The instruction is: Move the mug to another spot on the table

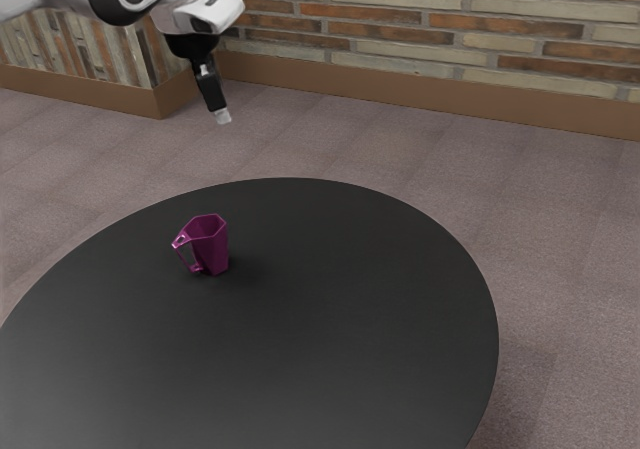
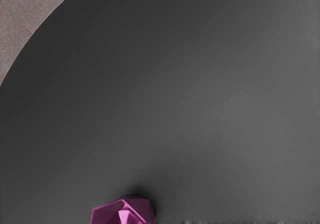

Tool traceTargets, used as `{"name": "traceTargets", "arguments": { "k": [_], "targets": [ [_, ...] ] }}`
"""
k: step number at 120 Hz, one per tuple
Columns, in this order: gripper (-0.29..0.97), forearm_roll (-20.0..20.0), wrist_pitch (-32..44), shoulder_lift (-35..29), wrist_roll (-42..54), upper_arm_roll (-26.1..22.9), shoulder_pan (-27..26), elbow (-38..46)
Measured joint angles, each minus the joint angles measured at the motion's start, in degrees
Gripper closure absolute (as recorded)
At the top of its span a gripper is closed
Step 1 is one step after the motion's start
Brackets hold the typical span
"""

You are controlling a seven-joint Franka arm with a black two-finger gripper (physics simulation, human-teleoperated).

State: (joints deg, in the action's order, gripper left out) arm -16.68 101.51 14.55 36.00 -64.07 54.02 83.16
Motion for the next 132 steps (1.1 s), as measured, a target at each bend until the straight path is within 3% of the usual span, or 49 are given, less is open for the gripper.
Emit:
{"name": "traceTargets", "arguments": {
  "k": [36, 83, 108, 132],
  "targets": [
    [0.00, -0.9, 0.5, 2.9, 8.7, 2.8, 0.7, 4.1],
    [0.00, -0.3, 1.2, 0.7, 11.4, 3.8, 8.3, 18.2],
    [0.00, 4.3, 7.6, -0.6, 7.6, 3.8, 12.7, 25.1],
    [0.00, 7.1, 15.7, 1.7, 3.9, 5.8, 13.1, 27.8]
  ]
}}
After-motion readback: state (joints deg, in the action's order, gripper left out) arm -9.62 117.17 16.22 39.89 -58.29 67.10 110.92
